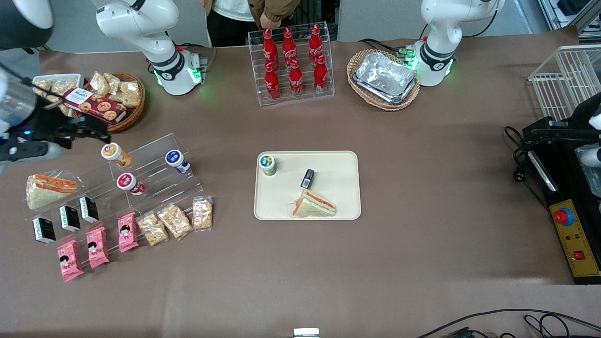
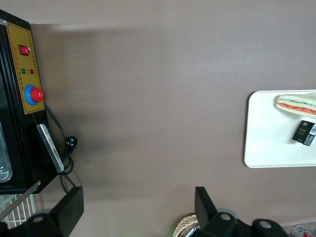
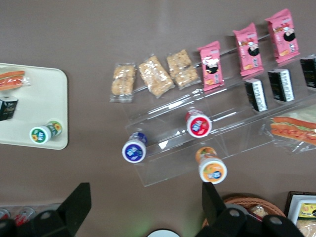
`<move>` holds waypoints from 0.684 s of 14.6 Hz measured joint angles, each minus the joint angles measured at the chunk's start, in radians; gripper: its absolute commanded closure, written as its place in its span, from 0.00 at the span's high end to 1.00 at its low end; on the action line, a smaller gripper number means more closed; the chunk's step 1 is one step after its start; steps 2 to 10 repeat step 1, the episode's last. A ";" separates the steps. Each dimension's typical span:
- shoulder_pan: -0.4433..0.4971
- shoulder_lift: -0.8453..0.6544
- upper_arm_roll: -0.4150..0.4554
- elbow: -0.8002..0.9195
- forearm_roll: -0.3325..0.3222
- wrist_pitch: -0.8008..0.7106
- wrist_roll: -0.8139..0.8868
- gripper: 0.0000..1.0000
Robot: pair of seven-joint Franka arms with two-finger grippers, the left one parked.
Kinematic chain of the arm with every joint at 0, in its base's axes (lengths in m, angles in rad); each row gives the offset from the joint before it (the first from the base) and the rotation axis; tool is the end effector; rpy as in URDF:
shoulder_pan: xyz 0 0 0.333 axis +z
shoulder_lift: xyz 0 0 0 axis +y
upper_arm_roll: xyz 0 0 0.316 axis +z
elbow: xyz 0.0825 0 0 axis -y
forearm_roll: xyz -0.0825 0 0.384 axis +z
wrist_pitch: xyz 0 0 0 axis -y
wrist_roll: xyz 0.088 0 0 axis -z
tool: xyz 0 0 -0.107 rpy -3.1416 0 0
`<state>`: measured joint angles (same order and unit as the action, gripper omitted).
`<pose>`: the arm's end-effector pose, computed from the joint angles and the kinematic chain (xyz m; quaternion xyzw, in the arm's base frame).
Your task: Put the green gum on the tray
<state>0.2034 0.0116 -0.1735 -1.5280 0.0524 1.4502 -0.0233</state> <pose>0.5450 0.0230 0.6283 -0.9983 -0.0285 0.0447 0.0250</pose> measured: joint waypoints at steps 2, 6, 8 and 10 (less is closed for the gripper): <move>0.000 0.001 -0.022 0.000 0.000 0.000 -0.012 1.00; 0.000 0.001 -0.022 0.000 0.000 0.000 -0.012 1.00; 0.000 0.001 -0.022 0.000 0.000 0.000 -0.012 1.00; 0.000 0.001 -0.022 0.000 0.000 0.000 -0.012 1.00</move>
